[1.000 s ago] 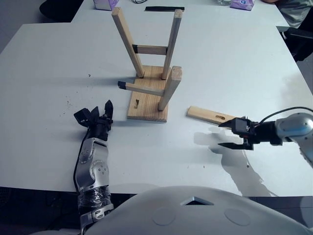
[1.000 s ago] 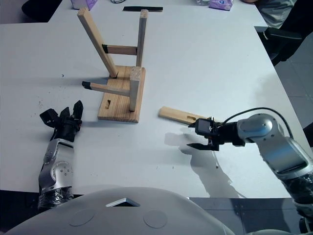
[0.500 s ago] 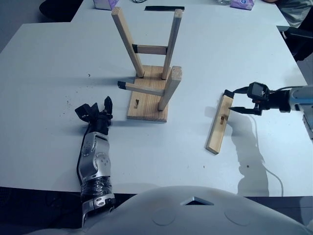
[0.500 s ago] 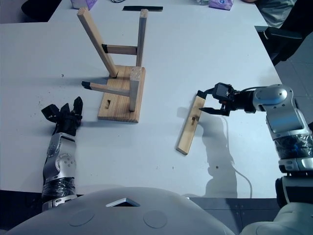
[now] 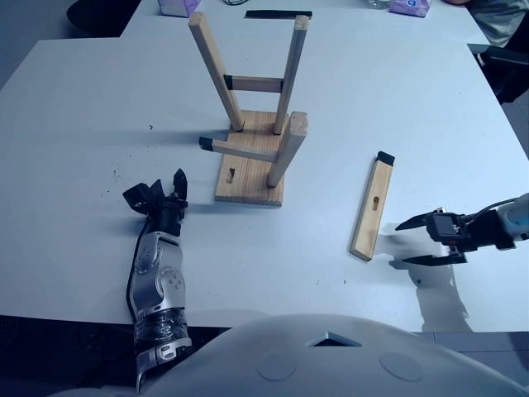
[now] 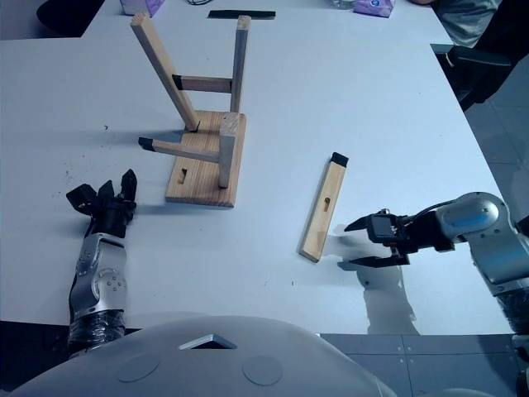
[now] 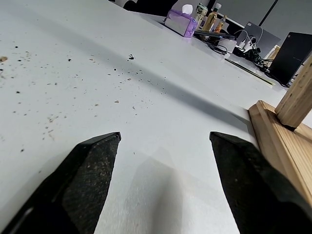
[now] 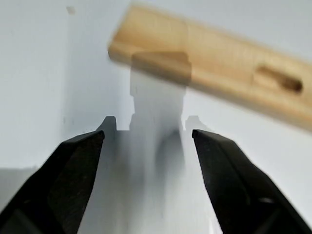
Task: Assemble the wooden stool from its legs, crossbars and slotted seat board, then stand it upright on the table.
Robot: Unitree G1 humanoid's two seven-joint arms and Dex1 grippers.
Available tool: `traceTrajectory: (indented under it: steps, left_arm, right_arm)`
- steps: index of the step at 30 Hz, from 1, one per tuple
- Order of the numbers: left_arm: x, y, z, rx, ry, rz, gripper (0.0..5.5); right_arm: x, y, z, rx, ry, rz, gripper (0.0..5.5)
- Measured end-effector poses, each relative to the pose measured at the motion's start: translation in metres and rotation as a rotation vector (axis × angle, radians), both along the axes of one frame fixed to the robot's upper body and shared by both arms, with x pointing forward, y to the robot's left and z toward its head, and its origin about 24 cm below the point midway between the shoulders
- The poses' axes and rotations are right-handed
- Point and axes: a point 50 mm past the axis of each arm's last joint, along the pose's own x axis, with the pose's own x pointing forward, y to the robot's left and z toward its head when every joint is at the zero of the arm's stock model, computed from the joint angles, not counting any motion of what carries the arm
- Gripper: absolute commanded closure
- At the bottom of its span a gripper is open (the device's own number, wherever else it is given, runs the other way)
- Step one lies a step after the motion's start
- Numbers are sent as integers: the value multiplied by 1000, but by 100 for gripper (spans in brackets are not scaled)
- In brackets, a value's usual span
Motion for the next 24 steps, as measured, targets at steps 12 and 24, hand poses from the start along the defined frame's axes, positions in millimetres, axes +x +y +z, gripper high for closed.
traceTrajectory:
  steps: [12,24]
  left_arm:
    - [14,2,1,3,5,-33,209]
    - [12,2,-1,2,-6,-20,209]
  right_arm:
    - [5,53,-33,168,-28,-67,216]
    - [42,16,19,161,-196,-226,216]
